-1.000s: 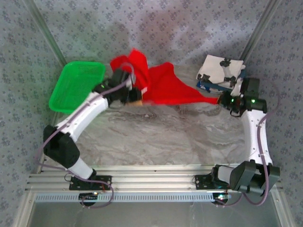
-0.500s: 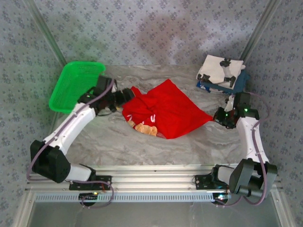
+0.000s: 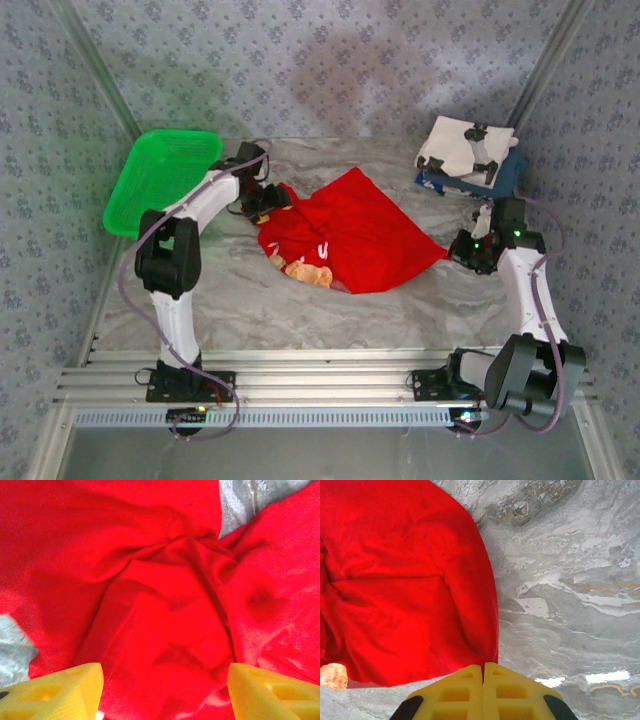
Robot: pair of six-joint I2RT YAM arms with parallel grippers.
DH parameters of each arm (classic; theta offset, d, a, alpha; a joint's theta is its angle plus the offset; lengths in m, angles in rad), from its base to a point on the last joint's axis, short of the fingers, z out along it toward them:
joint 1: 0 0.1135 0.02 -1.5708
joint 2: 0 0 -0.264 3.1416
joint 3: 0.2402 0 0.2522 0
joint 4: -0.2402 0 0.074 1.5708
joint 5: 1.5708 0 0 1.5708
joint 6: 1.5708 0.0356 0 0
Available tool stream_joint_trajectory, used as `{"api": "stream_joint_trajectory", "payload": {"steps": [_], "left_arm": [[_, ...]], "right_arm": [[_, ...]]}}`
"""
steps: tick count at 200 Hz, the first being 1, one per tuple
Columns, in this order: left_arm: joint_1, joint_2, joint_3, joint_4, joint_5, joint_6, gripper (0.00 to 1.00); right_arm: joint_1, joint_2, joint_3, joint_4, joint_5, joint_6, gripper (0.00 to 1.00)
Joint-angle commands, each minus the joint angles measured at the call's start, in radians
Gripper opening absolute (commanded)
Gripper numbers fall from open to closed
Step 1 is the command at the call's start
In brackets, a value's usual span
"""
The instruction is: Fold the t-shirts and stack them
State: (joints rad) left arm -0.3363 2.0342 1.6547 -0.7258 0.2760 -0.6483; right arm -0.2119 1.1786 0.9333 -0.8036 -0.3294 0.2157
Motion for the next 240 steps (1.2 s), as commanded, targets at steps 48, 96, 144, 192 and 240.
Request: {"api": "stream_joint_trajectory", "payload": {"steps": [48,96,144,192,240], "left_arm": [[-0.109,0.246,0.331,-0.107,-0.045,0.142,0.67],[-0.123,0.341,0.431,-0.153,-0.109,0.076,0.67],[-0.123,0.382,0.46,-0.113,-0.115,-0.045,0.61],[-0.124,0.333,0.511,-0.088,-0.126,-0.047,0.04],[-0.095,0.146,0.618,-0.17,-0.168,0.056,0.02]], "right_arm": [[0.022,0.004,-0.008,-0.024,-0.011,-0.015,0.0],[0.032,-0.009,-0.016,-0.028,-0.02,-0.014,0.0],[0.036,-0.016,-0.023,-0.028,-0.017,-0.022,0.0],[0.04,-0.022,-0.025,-0.024,-0.017,-0.019,0.0],[0.04,-0.023,0.001,-0.012,-0.026,-0.019,0.0]]}}
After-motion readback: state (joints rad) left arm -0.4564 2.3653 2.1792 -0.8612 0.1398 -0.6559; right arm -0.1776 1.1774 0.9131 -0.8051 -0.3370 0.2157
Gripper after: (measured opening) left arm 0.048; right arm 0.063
